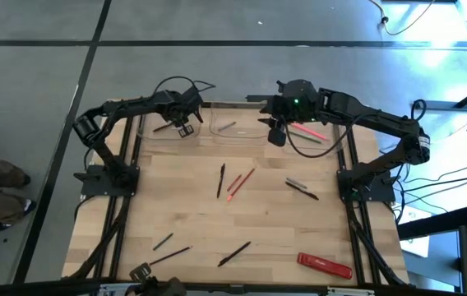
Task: Sort crayons/erasers/pens/pencils in bins
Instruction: Put the red pencil into the right transparent bin
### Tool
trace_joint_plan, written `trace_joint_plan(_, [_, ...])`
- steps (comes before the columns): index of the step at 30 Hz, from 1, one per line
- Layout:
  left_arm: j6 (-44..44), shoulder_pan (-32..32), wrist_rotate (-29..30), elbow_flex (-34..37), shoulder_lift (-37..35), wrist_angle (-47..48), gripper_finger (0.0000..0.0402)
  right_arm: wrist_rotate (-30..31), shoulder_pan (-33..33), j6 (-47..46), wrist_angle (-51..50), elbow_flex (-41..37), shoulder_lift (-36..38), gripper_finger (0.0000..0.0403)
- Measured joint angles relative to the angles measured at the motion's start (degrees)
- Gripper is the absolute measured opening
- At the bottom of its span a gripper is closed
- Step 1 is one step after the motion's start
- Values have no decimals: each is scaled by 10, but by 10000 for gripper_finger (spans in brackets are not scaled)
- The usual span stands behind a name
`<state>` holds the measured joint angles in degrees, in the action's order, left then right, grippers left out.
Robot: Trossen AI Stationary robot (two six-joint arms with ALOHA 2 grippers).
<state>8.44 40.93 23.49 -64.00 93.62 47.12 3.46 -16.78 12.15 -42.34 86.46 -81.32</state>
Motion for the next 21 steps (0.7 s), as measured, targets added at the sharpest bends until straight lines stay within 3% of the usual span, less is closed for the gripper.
trace_joint_plan(10, [-146, -40, -8, -66, -124, 109, 74, -16, 2, 30, -105, 0, 40, 127])
trace_joint_plan(15, [-203, -117, -64, -66, -193, 113, 74, -44, 6, 46, -162, 0, 37, 127])
trace_joint_plan(21, [-260, -249, -69, -66, -235, 111, 77, -84, 48, 139, -174, 0, 20, 127])
